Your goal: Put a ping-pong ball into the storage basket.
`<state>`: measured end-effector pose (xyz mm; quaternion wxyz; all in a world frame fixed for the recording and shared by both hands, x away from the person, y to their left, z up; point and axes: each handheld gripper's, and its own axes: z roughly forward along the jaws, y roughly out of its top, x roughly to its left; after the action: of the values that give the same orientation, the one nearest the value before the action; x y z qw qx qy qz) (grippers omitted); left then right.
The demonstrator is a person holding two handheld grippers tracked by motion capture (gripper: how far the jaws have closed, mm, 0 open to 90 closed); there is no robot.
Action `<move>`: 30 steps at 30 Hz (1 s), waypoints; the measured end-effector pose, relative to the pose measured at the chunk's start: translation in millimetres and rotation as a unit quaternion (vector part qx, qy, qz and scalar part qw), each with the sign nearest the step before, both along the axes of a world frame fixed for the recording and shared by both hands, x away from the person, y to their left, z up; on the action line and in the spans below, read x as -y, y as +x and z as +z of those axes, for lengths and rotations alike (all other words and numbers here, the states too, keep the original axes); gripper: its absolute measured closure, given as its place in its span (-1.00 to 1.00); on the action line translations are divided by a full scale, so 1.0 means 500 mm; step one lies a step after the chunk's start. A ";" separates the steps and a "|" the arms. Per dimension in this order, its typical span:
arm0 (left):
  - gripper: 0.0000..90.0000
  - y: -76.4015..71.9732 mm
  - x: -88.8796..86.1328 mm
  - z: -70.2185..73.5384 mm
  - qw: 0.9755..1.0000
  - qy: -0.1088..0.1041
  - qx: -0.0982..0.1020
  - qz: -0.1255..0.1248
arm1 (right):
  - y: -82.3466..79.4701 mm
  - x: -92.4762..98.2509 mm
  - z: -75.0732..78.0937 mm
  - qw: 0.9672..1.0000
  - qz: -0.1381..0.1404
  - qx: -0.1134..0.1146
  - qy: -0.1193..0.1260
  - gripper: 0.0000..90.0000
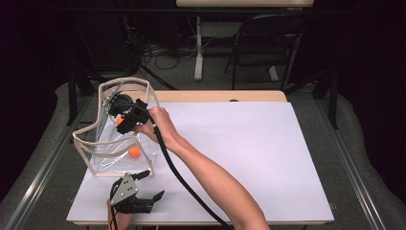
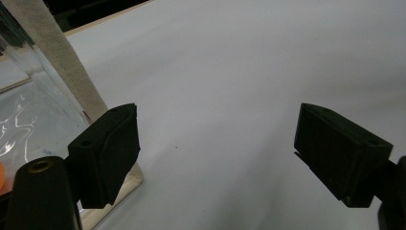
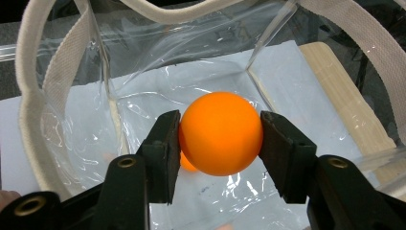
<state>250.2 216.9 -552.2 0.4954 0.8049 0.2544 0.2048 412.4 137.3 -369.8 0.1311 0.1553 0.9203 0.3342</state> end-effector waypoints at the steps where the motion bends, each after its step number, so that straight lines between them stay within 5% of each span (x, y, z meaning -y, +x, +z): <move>1: -0.65 0.000 0.000 0.000 1.000 0.000 0.000 0.000 | 0.000 -0.001 -0.001 1.000 0.000 0.000 -0.002 0.12; 6: -0.65 0.000 0.000 0.000 1.000 0.000 0.000 0.000 | 0.002 -0.003 -0.003 1.000 -0.002 -0.001 -0.001 0.07; 10: -0.65 0.000 -0.001 0.000 1.000 0.001 0.000 -0.001 | 0.006 0.001 -0.001 1.000 -0.011 -0.004 0.008 -0.27; 18: -0.65 0.000 0.001 0.000 1.000 0.001 -0.001 0.002 | 0.008 0.039 0.014 0.999 -0.015 -0.014 0.035 -0.63; 30: -0.65 0.001 0.005 0.001 1.000 0.001 -0.001 0.002 | 0.001 0.110 0.034 0.998 -0.019 0.002 0.052 -0.72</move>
<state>250.5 214.4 -551.6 0.4938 0.8053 0.2561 0.2052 413.0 82.2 -352.6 0.1313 0.1786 0.8981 0.3799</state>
